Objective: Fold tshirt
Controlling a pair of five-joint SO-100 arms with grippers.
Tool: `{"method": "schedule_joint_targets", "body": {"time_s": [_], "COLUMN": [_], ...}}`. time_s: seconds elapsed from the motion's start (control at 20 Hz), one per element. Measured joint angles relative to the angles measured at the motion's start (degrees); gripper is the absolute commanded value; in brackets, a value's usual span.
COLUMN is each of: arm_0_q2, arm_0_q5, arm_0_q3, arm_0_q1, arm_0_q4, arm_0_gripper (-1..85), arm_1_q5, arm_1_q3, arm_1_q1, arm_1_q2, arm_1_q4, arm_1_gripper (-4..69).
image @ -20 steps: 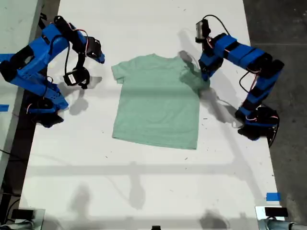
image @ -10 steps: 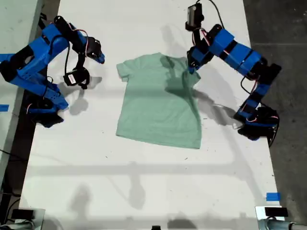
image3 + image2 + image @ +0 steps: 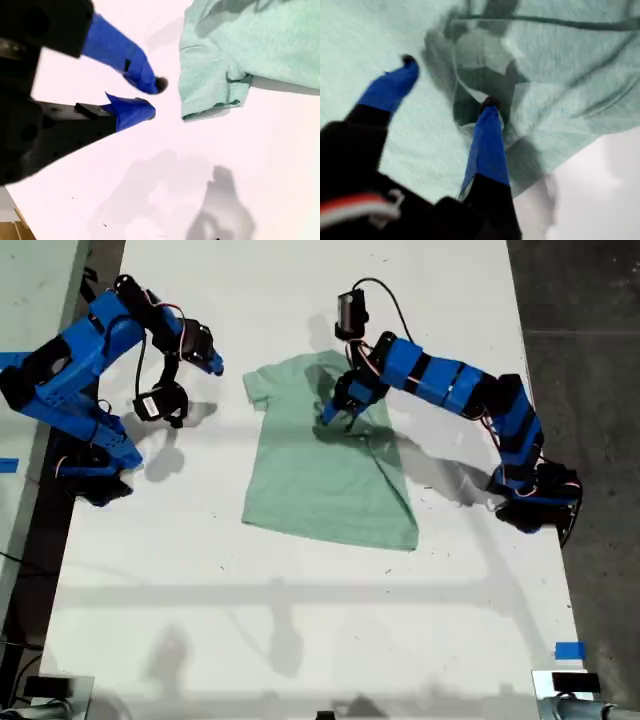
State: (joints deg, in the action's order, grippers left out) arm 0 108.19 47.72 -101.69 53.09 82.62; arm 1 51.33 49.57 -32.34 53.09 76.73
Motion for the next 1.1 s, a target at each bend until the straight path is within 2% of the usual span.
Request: {"method": "schedule_joint_targets", "body": {"time_s": [0.1, 0.2, 0.25, 0.35, 0.4, 0.45, 0.5, 0.6, 0.75, 0.9, 1.1], "arm_0_q2": [0.0, 0.0, 0.0, -0.1, -1.1, -2.9, -5.4, -12.0, -24.4, -34.1, -43.9], "arm_0_q5": [-0.4, -0.5, -0.5, -0.5, -0.5, -0.4, 0.0, 0.9, 2.5, 3.2, 4.7], "arm_0_q3": [0.0, 0.1, 0.2, 4.3, 6.3, 8.1, 10.5, 16.1, 26.1, 31.5, 34.1], "arm_0_q1": [-0.1, -0.1, -0.1, 0.1, 0.4, 0.7, 0.8, 0.8, 0.8, 2.0, 5.6], "arm_0_q4": [0.0, 0.9, 1.8, 3.3, 3.5, 3.7, 4.1, 5.2, 6.9, 6.2, 3.5], "arm_0_gripper": [15.5, 14.5, 8.4, 5.6, 7.6, 16.6, 25.2, 30.2, 28.6, 23.4, 25.7], "arm_1_q5": [0.3, 0.9, 1.0, 1.1, 1.1, 1.1, 0.9, -0.5, -3.3, -5.1, -6.0], "arm_1_q3": [0.7, 3.3, 4.0, 6.7, 9.6, 12.9, 16.3, 22.9, 31.6, 38.8, 45.2], "arm_1_q1": [0.6, 0.2, 0.1, 0.4, 0.6, 1.1, 1.8, 3.6, 5.5, 6.5, 7.3], "arm_1_q2": [2.2, 8.5, 12.0, 19.2, 23.5, 27.8, 32.3, 40.3, 49.5, 57.0, 63.9], "arm_1_q4": [2.5, 5.8, 8.4, 14.1, 15.7, 16.5, 16.6, 16.6, 16.6, 16.4, 15.4], "arm_1_gripper": [37.1, 34.6, 34.2, 33.2, 32.6, 32.2, 31.6, 30.1, 27.5, 26.2, 24.2]}}
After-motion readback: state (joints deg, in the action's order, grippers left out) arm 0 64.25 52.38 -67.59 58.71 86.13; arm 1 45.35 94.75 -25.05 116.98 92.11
